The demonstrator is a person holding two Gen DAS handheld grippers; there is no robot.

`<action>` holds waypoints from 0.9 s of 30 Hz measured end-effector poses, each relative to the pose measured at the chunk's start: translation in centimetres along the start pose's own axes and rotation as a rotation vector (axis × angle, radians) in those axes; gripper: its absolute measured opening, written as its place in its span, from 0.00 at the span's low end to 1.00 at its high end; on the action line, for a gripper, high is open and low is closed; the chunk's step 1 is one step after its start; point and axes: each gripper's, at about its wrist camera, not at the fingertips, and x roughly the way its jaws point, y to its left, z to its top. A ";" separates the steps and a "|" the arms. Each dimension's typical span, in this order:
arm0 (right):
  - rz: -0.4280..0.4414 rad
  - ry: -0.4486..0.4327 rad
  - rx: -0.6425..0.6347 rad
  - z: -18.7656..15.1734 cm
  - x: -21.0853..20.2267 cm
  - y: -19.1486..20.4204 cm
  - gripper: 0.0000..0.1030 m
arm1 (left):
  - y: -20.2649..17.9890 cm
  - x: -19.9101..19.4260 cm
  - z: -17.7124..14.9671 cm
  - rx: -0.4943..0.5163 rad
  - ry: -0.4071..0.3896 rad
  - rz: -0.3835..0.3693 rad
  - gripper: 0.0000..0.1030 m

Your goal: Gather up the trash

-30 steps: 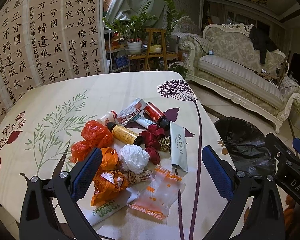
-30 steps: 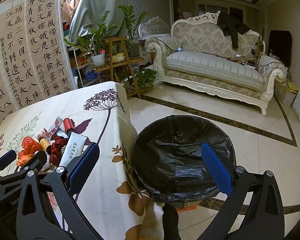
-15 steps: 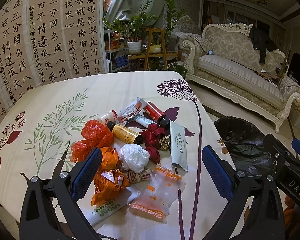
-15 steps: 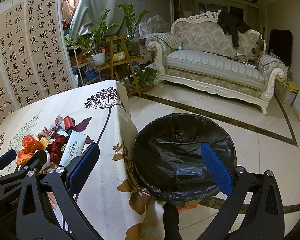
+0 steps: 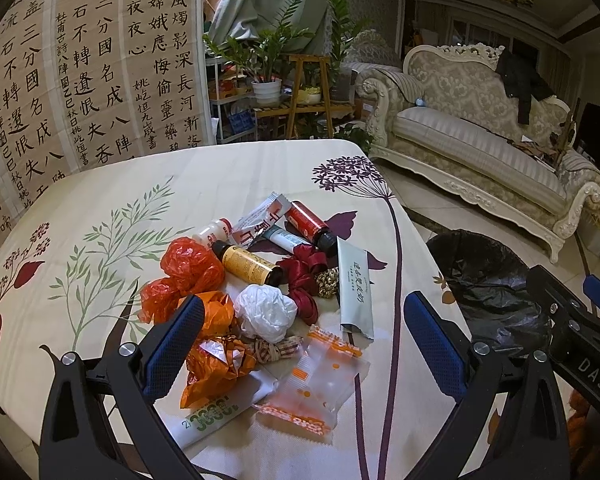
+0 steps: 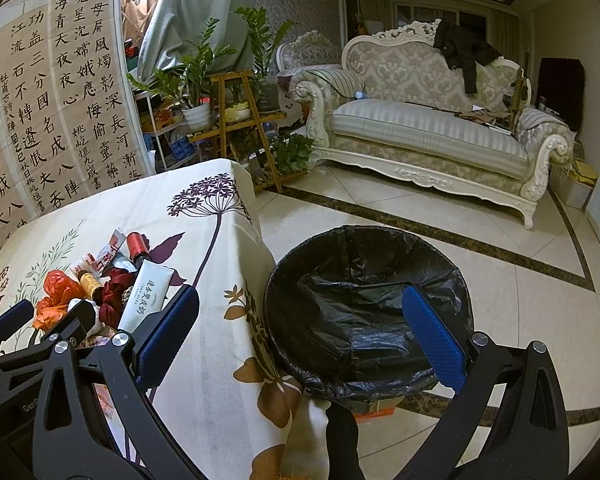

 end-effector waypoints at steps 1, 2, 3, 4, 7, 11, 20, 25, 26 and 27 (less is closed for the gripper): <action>0.000 0.001 0.001 0.0 0.0 0.0 0.96 | -0.1 0.0 0.0 0.002 0.001 -0.001 0.94; 0.000 0.002 0.001 -0.2 0.0 0.1 0.96 | -0.2 0.0 0.0 0.003 0.003 -0.001 0.94; 0.000 0.003 0.003 -0.2 0.1 0.1 0.96 | -0.2 0.0 0.0 0.005 0.005 -0.003 0.94; 0.001 0.004 0.003 -0.3 0.1 0.1 0.96 | -0.3 0.0 0.1 0.007 0.008 -0.005 0.94; -0.001 0.006 0.003 -0.4 0.1 0.1 0.96 | -0.3 -0.1 0.0 0.009 0.007 -0.007 0.94; 0.002 0.013 0.001 -0.9 0.1 0.3 0.96 | -0.1 -0.2 0.1 0.003 0.008 -0.013 0.94; 0.016 0.032 -0.002 -0.4 0.1 0.6 0.95 | 2.5 -0.3 0.1 -0.030 0.015 0.006 0.94; 0.042 0.061 -0.007 -0.6 0.3 1.2 0.80 | 4.5 -0.6 -0.6 -0.040 0.024 0.028 0.92; 0.049 0.069 -0.008 -0.6 0.4 1.3 0.79 | 4.9 -0.7 -0.8 -0.040 0.026 0.036 0.91; 0.058 0.079 -0.010 -0.9 0.6 1.5 0.78 | 5.4 -0.9 -1.0 -0.040 0.029 0.043 0.90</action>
